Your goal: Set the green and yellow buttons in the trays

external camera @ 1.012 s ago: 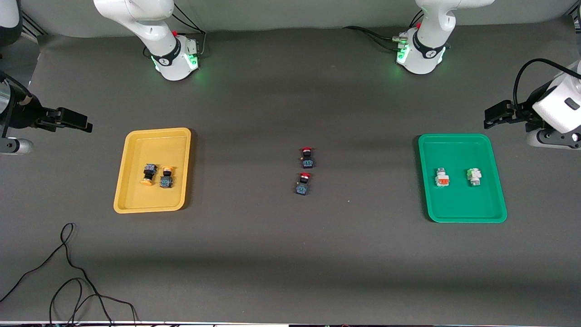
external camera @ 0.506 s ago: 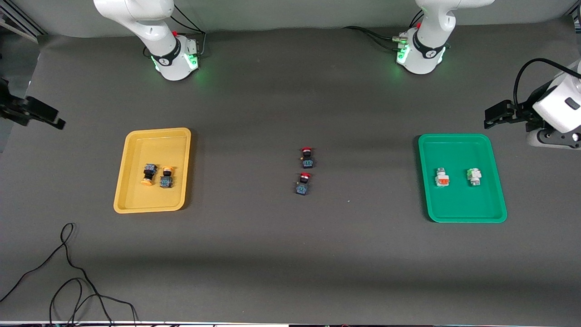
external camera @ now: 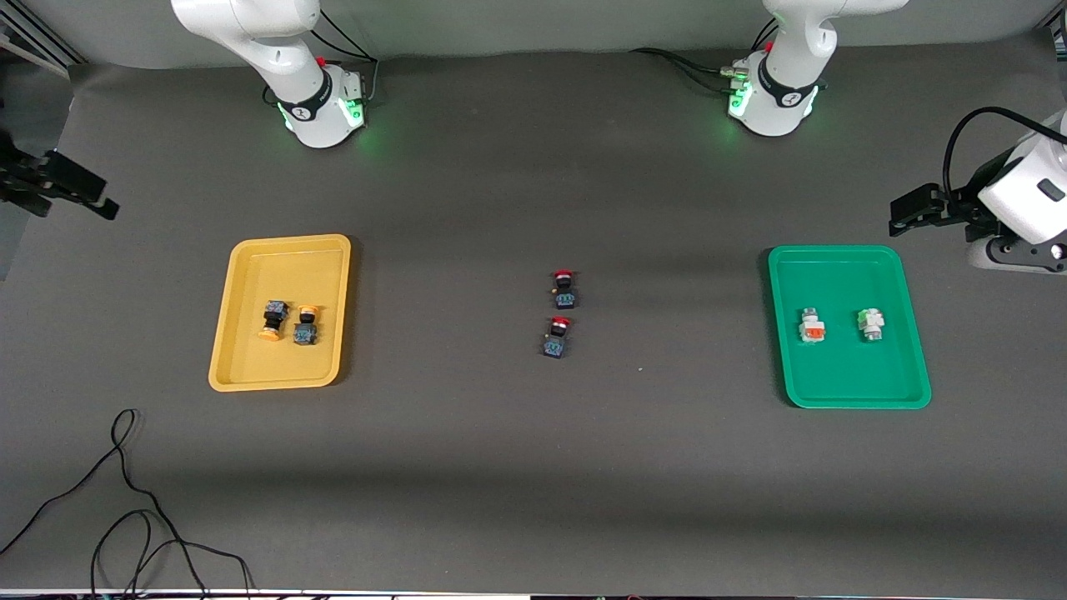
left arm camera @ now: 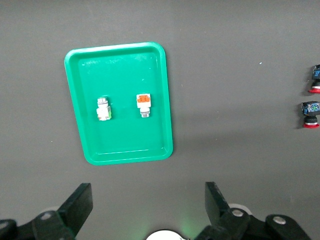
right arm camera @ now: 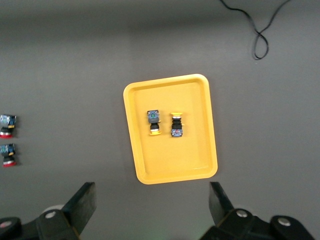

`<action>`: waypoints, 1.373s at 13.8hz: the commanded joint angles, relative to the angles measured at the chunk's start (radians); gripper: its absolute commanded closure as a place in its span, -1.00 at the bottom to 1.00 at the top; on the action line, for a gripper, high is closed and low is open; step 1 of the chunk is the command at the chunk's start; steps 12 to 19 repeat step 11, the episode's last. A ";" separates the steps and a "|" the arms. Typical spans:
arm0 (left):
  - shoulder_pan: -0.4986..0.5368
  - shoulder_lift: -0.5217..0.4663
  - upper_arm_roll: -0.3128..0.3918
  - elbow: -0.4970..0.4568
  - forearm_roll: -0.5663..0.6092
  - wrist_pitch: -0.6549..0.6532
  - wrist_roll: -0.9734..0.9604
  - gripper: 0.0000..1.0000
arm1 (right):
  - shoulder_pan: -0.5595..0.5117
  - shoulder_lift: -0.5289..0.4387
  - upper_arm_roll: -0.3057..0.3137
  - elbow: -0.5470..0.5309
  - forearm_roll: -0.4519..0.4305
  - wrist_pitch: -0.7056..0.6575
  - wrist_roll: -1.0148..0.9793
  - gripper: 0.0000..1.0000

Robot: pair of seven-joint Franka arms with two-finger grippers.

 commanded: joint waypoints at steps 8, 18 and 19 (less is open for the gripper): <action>-0.014 -0.027 0.010 -0.023 0.012 0.001 -0.011 -0.99 | 0.025 0.005 -0.017 -0.012 0.007 0.012 -0.033 -0.99; -0.014 -0.027 0.010 -0.023 0.012 0.000 -0.011 -0.99 | 0.025 0.005 -0.017 -0.013 0.007 0.012 -0.033 -0.99; -0.014 -0.027 0.010 -0.023 0.012 0.000 -0.011 -0.99 | 0.025 0.005 -0.017 -0.013 0.007 0.012 -0.033 -0.99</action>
